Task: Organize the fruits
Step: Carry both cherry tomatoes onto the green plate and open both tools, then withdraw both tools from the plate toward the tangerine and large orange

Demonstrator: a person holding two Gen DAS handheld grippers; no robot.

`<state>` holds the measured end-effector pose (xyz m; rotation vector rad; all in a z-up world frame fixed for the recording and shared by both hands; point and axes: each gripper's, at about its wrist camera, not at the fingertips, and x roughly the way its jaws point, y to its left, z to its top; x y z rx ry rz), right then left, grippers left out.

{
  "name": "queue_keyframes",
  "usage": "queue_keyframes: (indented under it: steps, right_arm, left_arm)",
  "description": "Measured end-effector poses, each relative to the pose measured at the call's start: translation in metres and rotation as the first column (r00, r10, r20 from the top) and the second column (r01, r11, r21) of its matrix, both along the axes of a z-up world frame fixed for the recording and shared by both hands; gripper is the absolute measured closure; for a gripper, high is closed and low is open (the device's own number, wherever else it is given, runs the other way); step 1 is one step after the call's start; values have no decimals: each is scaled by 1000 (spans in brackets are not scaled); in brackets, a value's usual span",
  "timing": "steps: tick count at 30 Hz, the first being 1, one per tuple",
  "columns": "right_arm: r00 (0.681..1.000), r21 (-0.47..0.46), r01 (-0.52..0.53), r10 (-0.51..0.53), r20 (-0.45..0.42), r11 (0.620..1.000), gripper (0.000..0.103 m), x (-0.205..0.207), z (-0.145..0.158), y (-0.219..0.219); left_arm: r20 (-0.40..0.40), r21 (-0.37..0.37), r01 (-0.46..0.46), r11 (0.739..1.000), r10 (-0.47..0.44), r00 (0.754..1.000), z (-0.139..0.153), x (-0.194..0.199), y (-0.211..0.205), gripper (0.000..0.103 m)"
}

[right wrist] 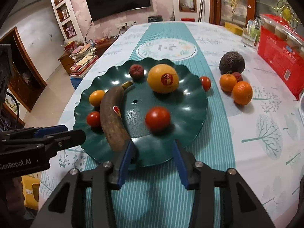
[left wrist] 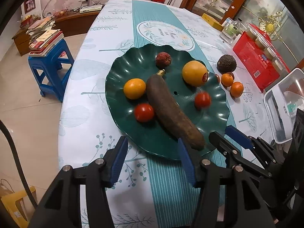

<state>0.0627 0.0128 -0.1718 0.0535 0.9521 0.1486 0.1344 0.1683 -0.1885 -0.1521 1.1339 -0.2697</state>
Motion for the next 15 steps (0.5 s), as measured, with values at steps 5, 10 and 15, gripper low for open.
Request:
queue_keyframes:
  steps: [5, 10, 15]
  right_arm:
    - [1000, 14, 13, -13, 3, 1000, 58, -5, 3, -4]
    - [1000, 28, 16, -16, 6, 999, 58, -12, 5, -7]
    - [999, 44, 47, -46, -4, 998, 54, -22, 5, -20]
  left_arm:
    - [12, 14, -11, 1000, 11, 1000, 6, -6, 1, 43]
    - [33, 27, -19, 999, 18, 999, 14, -16, -1, 41]
    - [32, 44, -3, 999, 1, 999, 18, -25, -10, 38]
